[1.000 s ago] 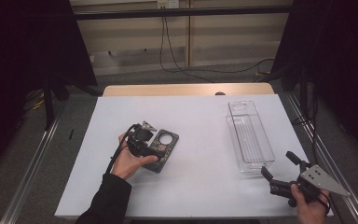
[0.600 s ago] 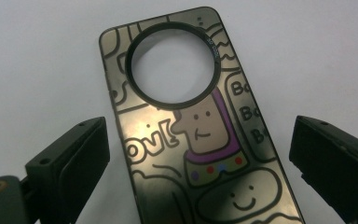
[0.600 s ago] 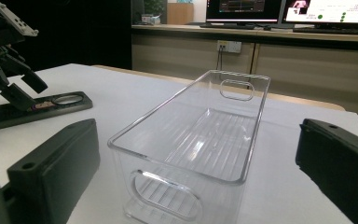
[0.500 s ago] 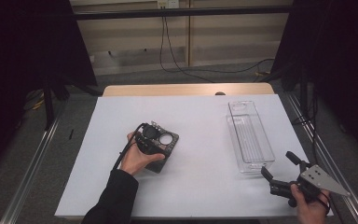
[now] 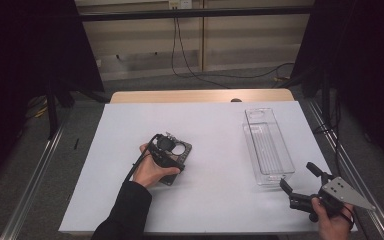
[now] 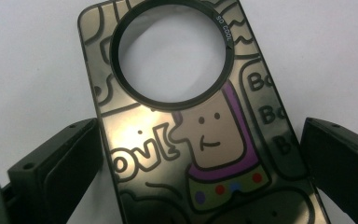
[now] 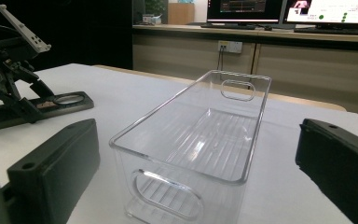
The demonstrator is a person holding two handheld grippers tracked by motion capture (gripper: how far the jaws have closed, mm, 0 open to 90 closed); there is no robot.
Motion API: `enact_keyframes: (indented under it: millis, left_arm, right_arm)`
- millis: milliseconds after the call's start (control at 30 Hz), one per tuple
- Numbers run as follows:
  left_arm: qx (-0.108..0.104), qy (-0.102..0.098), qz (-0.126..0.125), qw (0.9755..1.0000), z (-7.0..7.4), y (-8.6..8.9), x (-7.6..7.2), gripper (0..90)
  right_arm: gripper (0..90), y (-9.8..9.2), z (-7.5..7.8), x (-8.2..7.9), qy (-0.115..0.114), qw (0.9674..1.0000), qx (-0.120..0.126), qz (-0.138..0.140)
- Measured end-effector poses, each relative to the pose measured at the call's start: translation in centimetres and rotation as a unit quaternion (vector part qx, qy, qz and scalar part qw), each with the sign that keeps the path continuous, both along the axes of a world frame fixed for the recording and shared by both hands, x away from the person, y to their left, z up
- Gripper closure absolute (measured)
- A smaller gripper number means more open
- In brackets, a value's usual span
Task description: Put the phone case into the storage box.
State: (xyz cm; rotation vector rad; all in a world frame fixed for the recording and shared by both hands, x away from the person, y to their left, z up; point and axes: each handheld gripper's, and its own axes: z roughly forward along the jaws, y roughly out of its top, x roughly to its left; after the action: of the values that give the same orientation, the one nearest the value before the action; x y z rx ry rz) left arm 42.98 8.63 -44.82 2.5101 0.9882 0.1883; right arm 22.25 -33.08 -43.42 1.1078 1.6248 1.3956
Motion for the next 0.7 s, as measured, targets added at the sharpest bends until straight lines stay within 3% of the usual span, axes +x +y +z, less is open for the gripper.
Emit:
enact_keyframes:
  millis: [100,300,700]
  left_arm:
    - [0.005,0.0,0.0,1.0,0.0,-0.06,-0.02,0.0]
    - [-0.007,-0.008,0.012,0.9999,-0.2,0.08,-0.23,0.0]
    - [0.003,0.003,0.019,0.9998,0.11,-0.11,-0.13,4.0]
  right_arm:
    - [0.0,-0.02,-0.01,0.0,0.0,1.0,-0.001,0.0]
    - [0.0,0.02,-0.01,-0.02,0.0,1.0,-0.001,0.001]
    - [0.0,0.05,-0.04,0.0,0.001,1.0,-0.003,-0.001]
